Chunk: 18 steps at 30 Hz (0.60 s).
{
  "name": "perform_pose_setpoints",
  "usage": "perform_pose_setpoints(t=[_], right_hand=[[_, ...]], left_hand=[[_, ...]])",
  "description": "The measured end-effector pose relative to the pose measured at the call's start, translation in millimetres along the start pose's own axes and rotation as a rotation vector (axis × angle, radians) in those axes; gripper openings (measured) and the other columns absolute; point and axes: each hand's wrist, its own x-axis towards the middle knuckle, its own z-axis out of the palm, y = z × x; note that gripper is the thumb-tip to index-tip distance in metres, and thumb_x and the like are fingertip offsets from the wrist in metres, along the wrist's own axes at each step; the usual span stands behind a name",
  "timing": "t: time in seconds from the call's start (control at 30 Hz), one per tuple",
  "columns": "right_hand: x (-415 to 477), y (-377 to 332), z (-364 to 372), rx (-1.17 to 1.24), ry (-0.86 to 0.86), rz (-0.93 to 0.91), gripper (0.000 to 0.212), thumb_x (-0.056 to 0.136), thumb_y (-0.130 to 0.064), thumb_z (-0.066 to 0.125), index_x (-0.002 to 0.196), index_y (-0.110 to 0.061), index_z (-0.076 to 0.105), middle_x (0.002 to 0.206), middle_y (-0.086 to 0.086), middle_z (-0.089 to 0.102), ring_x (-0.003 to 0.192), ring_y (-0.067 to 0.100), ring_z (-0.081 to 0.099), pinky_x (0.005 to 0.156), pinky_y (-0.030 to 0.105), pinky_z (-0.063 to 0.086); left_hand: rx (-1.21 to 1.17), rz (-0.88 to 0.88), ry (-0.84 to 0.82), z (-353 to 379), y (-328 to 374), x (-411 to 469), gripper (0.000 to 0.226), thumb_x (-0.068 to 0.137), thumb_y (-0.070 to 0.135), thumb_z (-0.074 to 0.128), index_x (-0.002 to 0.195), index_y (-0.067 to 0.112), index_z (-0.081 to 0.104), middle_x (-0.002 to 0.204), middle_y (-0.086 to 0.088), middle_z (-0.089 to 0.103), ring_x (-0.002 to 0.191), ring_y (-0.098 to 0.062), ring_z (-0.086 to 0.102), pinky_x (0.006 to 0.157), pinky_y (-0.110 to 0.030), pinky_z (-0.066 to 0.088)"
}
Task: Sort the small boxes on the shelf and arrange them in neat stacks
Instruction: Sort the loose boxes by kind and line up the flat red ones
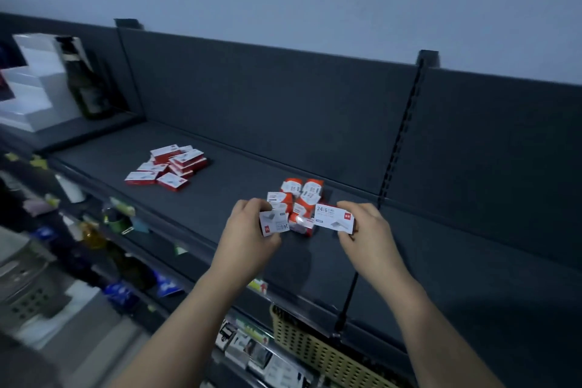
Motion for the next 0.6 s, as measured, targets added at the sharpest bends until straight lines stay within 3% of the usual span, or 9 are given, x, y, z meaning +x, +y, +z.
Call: perform_pose_setpoints(t=[0.13,0.23,0.4,0.6], right_hand=[[30,-28,41,0.032,-0.064,-0.043,0.045,0.084,-0.004,0.062,0.125,-0.022,0.057,0.117,-0.005,0.050,0.094,0.006,0.054,0.077,0.010,0.041],[56,-46,70,0.049,-0.103,-0.070,0.044,0.081,-0.004,0.062,0.121,-0.021,0.057,0.118,-0.005,0.051,0.102,0.014,0.055,0.085,0.025,0.046],[101,-62,112,0.016,-0.163,-0.109,0.036,0.081,-0.010,0.062,0.114,-0.021,0.056,0.110,-0.006,0.051,0.094,0.011,0.054,0.076,0.019,0.039],[149,-84,165,0.044,-0.221,-0.130,0.031,0.080,-0.010,0.064,0.109,-0.019,0.055,0.106,-0.004,0.051,0.092,0.014,0.055,0.076,0.022,0.044]], left_hand=[[0.019,-0.077,0.071,-28,-38,15,0.030,0.078,0.017,0.066,0.100,0.026,0.047,0.099,0.007,0.044,0.078,-0.003,0.045,0.060,-0.011,0.033],[0.049,-0.149,0.109,-43,-64,32,0.030,0.079,0.021,0.066,0.101,0.026,0.047,0.099,0.007,0.045,0.079,-0.005,0.046,0.064,-0.021,0.037],[0.123,-0.237,0.183,-62,-99,71,0.028,0.079,0.024,0.065,0.101,0.023,0.048,0.098,0.005,0.047,0.083,-0.013,0.052,0.070,-0.034,0.050],[0.182,-0.317,0.241,-78,-141,119,0.029,0.079,0.028,0.065,0.103,0.021,0.051,0.102,0.002,0.054,0.084,-0.017,0.055,0.066,-0.033,0.048]])
